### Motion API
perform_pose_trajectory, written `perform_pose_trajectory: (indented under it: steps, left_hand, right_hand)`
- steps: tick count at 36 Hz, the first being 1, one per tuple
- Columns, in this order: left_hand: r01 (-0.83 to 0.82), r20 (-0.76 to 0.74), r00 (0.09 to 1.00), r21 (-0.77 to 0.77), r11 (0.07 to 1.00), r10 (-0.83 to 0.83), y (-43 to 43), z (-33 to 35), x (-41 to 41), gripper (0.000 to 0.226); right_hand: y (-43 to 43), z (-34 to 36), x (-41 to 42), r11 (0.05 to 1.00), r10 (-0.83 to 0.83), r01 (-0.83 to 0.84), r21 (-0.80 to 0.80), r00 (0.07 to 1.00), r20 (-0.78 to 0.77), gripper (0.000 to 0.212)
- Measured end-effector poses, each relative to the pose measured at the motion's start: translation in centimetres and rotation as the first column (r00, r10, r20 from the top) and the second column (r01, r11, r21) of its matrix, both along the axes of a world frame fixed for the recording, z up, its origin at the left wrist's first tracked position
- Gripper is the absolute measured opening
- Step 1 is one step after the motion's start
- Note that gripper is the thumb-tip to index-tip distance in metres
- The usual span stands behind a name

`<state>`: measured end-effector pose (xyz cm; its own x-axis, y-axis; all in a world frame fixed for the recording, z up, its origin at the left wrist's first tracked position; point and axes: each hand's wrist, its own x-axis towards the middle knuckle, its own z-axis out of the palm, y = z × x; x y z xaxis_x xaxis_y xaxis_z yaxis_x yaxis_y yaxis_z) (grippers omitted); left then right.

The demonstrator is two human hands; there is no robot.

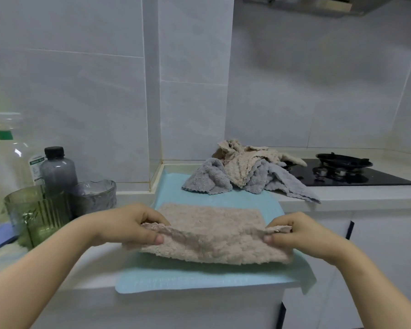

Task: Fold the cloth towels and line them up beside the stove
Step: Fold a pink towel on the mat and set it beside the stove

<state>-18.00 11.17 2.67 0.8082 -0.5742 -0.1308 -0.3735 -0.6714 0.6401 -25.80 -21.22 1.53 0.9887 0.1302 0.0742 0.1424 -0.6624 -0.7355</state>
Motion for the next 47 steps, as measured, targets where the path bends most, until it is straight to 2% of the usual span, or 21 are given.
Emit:
perform_pose_trajectory:
  steps: [2, 5, 7, 10, 12, 14, 16, 20, 24, 28, 31, 33, 36, 38, 41, 43, 45, 47]
  left_hand:
    - [-0.005, -0.025, 1.0, 0.025, 1.0, 0.006, -0.2, 0.3, 0.3, 0.019]
    - [-0.077, -0.006, 0.997, -0.012, 0.997, 0.077, -0.6, 0.6, 1.3, 0.019]
    - [-0.158, 0.006, 0.987, -0.13, 0.979, 0.16, -0.8, 0.5, 2.3, 0.019]
    - [-0.297, -0.018, 0.951, -0.337, 0.893, 0.31, -1.5, 0.1, 3.9, 0.011]
    - [-0.363, 0.012, 0.918, -0.376, 0.853, 0.397, -2.4, -0.5, 5.1, 0.01]
    - [-0.406, 0.131, 0.875, -0.325, 0.854, 0.466, -3.2, -1.2, 6.6, 0.007]
    - [-0.446, 0.234, 0.833, -0.254, 0.858, 0.502, -3.9, -1.9, 8.0, 0.014]
    - [-0.496, 0.318, 0.788, -0.177, 0.85, 0.526, -4.8, -2.9, 10.2, 0.016]
    - [-0.476, 0.39, 0.802, -0.042, 0.878, 0.453, -5.2, -4.1, 11.6, 0.019]
    - [-0.427, 0.385, 0.843, 0.055, 0.903, 0.376, -5.1, -5.7, 12.1, 0.023]
    - [-0.392, 0.368, 0.874, 0.151, 0.907, 0.316, -5.0, -5.9, 12.4, 0.029]
    - [-0.394, 0.358, 0.881, 0.197, 0.898, 0.308, -5.0, -5.6, 12.6, 0.034]
    - [-0.422, 0.377, 0.872, 0.257, 0.869, 0.312, -5.1, -5.1, 12.9, 0.04]
    - [-0.441, 0.388, 0.863, 0.268, 0.857, 0.323, -5.2, -5.0, 12.7, 0.033]
    - [-0.448, 0.417, 0.837, 0.15, 0.881, 0.355, -5.2, -4.6, 12.2, 0.014]
    - [-0.437, 0.368, 0.825, -0.066, 0.897, 0.429, -5.1, -4.3, 12.0, 0.005]
    - [-0.416, 0.217, 0.84, -0.333, 0.846, 0.498, -5.2, -4.0, 11.8, 0.017]
    - [-0.409, 0.085, 0.843, -0.541, 0.735, 0.532, -5.7, -3.9, 11.9, 0.019]
  right_hand:
    - [-0.1, -0.2, 0.3, 0.999, -0.035, 0.035, -0.012, 0.999, 0.008, 0.019]
    - [-0.2, -0.9, 1.3, 0.99, -0.124, 0.122, 0.07, 0.992, 0.032, 0.023]
    - [-0.3, -1.6, 2.3, 0.971, -0.211, 0.203, 0.128, 0.976, 0.058, 0.024]
    - [-0.3, -2.5, 4.3, 0.939, -0.327, 0.311, 0.148, 0.94, 0.095, 0.023]
    - [-0.1, -2.7, 5.7, 0.919, -0.38, 0.36, 0.161, 0.918, 0.111, 0.021]
    - [0.2, -2.9, 7.2, 0.897, -0.426, 0.405, 0.177, 0.898, 0.108, 0.019]
    - [0.5, -3.1, 8.8, 0.888, -0.455, 0.439, 0.139, 0.882, 0.122, 0.02]
    - [0.7, -4.0, 11.7, 0.872, -0.489, 0.487, 0.045, 0.864, 0.118, 0.022]
    - [0.7, -5.2, 13.1, 0.852, -0.501, 0.515, -0.097, 0.854, 0.141, 0.024]
    - [0.6, -6.1, 13.8, 0.83, -0.497, 0.516, -0.213, 0.857, 0.139, 0.005]
    - [0.4, -5.9, 14.2, 0.802, -0.503, 0.501, -0.326, 0.86, 0.087, 0.032]
    - [0.3, -5.5, 14.5, 0.787, -0.507, 0.489, -0.376, 0.86, 0.059, 0.039]
    - [0.5, -4.8, 14.9, 0.808, -0.49, 0.452, -0.378, 0.872, -0.005, 0.034]
    - [0.7, -4.4, 15.1, 0.818, -0.471, 0.435, -0.377, 0.882, -0.004, 0.028]
    - [0.7, -4.0, 15.7, 0.813, -0.493, 0.486, -0.32, 0.868, 0.066, 0.025]
    - [0.6, -3.6, 16.3, 0.789, -0.518, 0.538, -0.296, 0.842, 0.148, 0.021]
    - [0.7, -3.2, 16.9, 0.772, -0.523, 0.57, -0.28, 0.821, 0.231, 0.015]
    - [1.0, -3.0, 17.6, 0.763, -0.53, 0.598, -0.244, 0.796, 0.292, 0.013]
